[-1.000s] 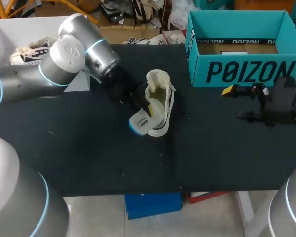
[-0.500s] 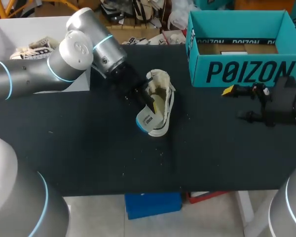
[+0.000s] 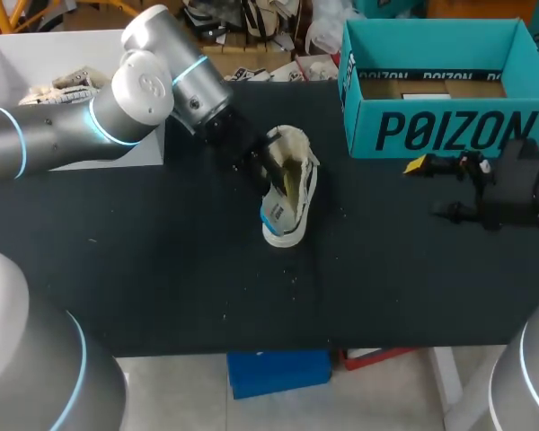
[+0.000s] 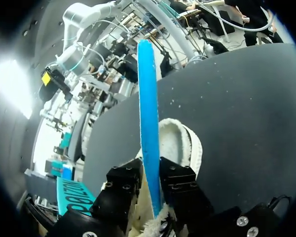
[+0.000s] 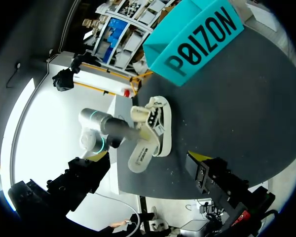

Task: Take the shoe out of the shoebox, open the shoe tongue, remove and reinsert the insole, then place the shoe into the shoebox

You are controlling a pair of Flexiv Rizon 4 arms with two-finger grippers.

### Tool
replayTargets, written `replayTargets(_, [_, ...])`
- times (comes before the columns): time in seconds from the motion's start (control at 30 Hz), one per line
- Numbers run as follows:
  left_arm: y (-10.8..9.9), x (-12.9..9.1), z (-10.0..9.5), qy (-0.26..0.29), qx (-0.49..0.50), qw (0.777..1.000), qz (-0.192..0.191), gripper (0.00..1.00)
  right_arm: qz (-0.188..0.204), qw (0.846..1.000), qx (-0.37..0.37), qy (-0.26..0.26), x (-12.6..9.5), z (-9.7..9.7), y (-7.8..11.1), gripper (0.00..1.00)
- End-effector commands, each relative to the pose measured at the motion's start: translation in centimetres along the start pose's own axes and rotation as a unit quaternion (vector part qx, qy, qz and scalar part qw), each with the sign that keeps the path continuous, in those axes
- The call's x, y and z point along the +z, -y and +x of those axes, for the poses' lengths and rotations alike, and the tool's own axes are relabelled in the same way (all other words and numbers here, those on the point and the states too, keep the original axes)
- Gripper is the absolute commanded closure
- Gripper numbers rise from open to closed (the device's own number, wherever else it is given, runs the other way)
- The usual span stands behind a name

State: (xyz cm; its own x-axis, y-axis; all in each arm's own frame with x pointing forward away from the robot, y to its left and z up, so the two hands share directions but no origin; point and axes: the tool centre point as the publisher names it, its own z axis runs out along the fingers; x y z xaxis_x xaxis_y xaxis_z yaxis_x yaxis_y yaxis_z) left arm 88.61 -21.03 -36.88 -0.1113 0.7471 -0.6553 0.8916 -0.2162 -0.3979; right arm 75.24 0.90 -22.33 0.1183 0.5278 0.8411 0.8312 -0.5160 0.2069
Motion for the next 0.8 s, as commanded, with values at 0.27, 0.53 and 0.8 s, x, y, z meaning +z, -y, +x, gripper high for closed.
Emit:
replayTargets(0.27, [2.6,0.0,-0.3,-0.001,0.015,1.0,0.009,0.24,-0.001,1.0,0.0,0.001,0.1,0.1,0.0,0.0])
replayTargets(0.53, [5.6,-0.7,0.4,-0.016,0.027,0.999,0.018,0.53,-0.001,1.0,0.0,0.001,0.1,0.1,0.0,0.0])
replayTargets(0.8, [7.9,-0.6,1.0,-0.034,0.034,0.998,0.037,0.87,-0.001,1.0,0.0,0.001,0.1,0.1,0.0,0.0])
